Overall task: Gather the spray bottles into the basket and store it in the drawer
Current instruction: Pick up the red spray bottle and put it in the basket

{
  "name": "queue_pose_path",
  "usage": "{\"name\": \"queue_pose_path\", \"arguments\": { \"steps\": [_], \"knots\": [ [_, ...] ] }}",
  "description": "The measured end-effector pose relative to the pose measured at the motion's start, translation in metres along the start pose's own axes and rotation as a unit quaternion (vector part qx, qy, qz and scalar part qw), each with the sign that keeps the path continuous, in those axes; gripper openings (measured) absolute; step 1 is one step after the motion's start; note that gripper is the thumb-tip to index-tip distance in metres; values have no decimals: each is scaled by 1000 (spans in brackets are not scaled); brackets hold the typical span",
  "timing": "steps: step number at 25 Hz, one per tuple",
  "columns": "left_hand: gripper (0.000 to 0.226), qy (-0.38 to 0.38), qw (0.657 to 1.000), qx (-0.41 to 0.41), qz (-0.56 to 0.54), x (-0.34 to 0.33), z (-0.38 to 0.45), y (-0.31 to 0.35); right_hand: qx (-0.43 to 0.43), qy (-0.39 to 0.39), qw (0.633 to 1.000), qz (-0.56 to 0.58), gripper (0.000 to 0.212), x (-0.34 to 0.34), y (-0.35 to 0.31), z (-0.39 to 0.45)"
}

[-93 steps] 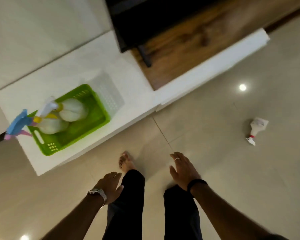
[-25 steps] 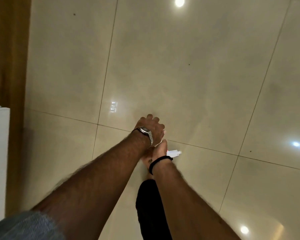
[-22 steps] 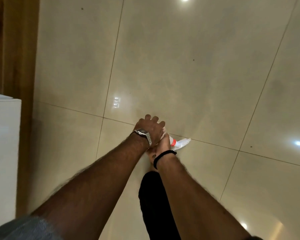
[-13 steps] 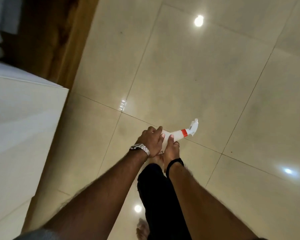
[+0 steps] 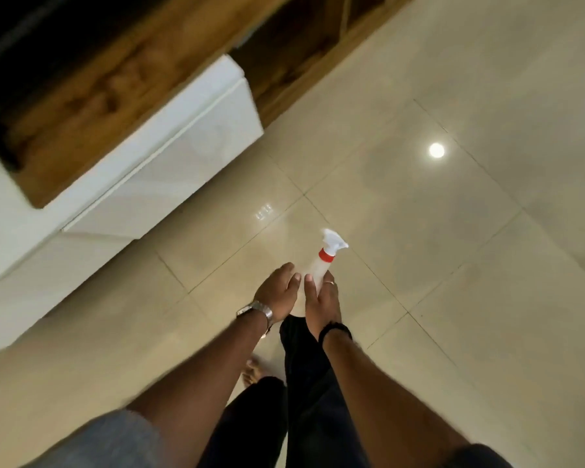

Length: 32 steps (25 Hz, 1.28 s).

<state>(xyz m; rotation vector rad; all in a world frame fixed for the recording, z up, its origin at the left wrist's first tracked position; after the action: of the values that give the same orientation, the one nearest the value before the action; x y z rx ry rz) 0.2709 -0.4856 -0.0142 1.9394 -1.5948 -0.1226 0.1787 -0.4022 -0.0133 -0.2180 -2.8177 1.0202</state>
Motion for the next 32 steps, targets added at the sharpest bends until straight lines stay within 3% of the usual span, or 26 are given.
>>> {"name": "queue_pose_path", "arguments": {
  "steps": [4, 6, 10, 15, 21, 28, 32],
  "knots": [
    [53, 20, 995, 39, -90, -4, -113, -75, -44, -97, 979, -175, 64, -75, -4, -74],
    [51, 53, 987, 48, -141, 5, -177, -104, -25, -132, 962, -237, 62, -120, -22, -112],
    [46, 130, 962, 48, -236, 31, -286, -157, 28, -182, 931, -316, 59, -210, -62, -176],
    [40, 197, 921, 69, -328, 55, -379, -231, 31, -257, 877, -406, 50, -320, -89, -206],
    [34, 256, 877, 108, -392, 75, -442, -313, 18, -327, 789, -520, 56, -436, -101, -223],
    [26, 308, 842, 146, -418, 133, -476, -390, 72, -375, 753, -536, 56, -550, -122, -214],
    [25, 303, 842, 153, -419, 175, -472, -423, 72, -385, 757, -524, 58, -594, -137, -192]
  ]
}}
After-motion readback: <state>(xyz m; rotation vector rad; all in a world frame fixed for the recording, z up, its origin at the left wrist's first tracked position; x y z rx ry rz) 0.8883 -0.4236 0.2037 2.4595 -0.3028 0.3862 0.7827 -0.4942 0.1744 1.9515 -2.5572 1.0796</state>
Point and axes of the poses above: each hand's wrist, its own z-axis towards the middle knuckle, its own x-axis out of the back of the hand, y = z × x, the point moved 7 cm from there along z, towards the middle knuckle, and after that the axes turned 13 degrees about -y, right-handed, at the moved point
